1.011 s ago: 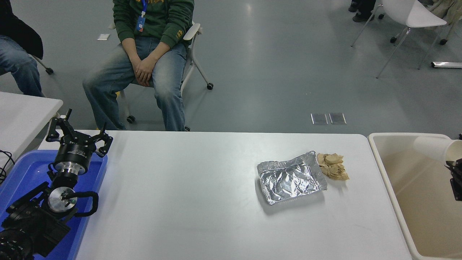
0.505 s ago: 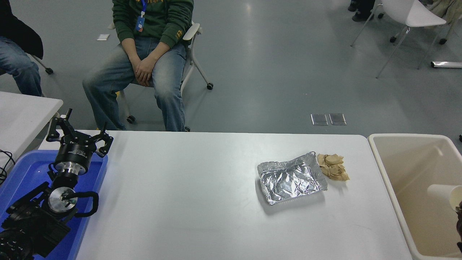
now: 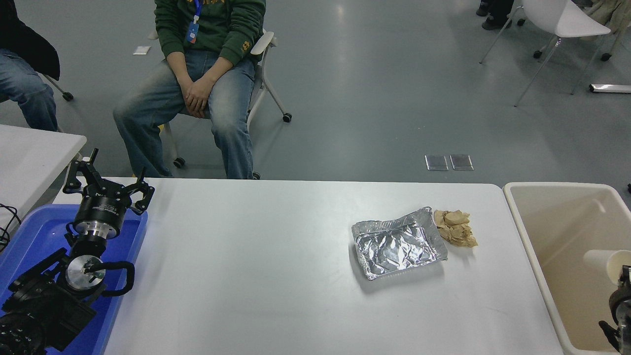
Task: Clean the table surface
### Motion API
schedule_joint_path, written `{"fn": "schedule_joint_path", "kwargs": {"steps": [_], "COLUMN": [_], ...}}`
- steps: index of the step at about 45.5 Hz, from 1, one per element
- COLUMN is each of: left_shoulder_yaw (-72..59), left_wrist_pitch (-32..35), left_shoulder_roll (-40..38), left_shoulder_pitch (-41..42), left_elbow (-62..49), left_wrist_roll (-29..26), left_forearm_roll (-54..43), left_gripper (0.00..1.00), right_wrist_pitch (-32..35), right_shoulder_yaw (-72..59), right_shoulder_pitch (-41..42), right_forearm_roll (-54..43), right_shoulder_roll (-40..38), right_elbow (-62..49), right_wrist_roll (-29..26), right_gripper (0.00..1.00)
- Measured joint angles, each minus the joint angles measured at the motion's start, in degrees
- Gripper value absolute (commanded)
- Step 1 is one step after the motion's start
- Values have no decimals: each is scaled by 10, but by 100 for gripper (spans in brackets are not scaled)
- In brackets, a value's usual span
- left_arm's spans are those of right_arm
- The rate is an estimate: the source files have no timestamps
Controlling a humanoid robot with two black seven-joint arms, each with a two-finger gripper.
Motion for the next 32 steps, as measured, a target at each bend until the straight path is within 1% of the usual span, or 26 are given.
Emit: {"fn": "schedule_joint_path", "kwargs": {"steps": [3, 4, 5, 6, 8, 9, 32], "left_shoulder_yaw": [0, 0, 0, 0, 0, 0, 0], "left_wrist_pitch": [0, 0, 0, 0, 0, 0, 0], "left_shoulder_roll": [0, 0, 0, 0, 0, 0, 0], "left_shoulder_pitch": [0, 0, 0, 0, 0, 0, 0], "left_elbow": [0, 0, 0, 0, 0, 0, 0], "left_wrist_roll": [0, 0, 0, 0, 0, 0, 0], "left_forearm_roll": [0, 0, 0, 0, 0, 0, 0], "left_gripper": [100, 100, 100, 100, 100, 100, 100], "right_wrist_pitch": [-1, -1, -1, -1, -2, -2, -10], "right_shoulder_yaw": [-1, -1, -1, -1, -1, -1, -4], "right_shoulder_pitch": [1, 2, 2, 2, 3, 3, 14], "right_forearm_roll": [0, 0, 0, 0, 0, 0, -1], "right_shoulder_roll": [1, 1, 1, 1, 2, 2, 2], "right_elbow": [-1, -1, -1, -2, -2, -2, -6], "right_wrist_roll": [0, 0, 0, 0, 0, 0, -1], "right_gripper": [0, 8, 21, 40, 89, 98, 98]}}
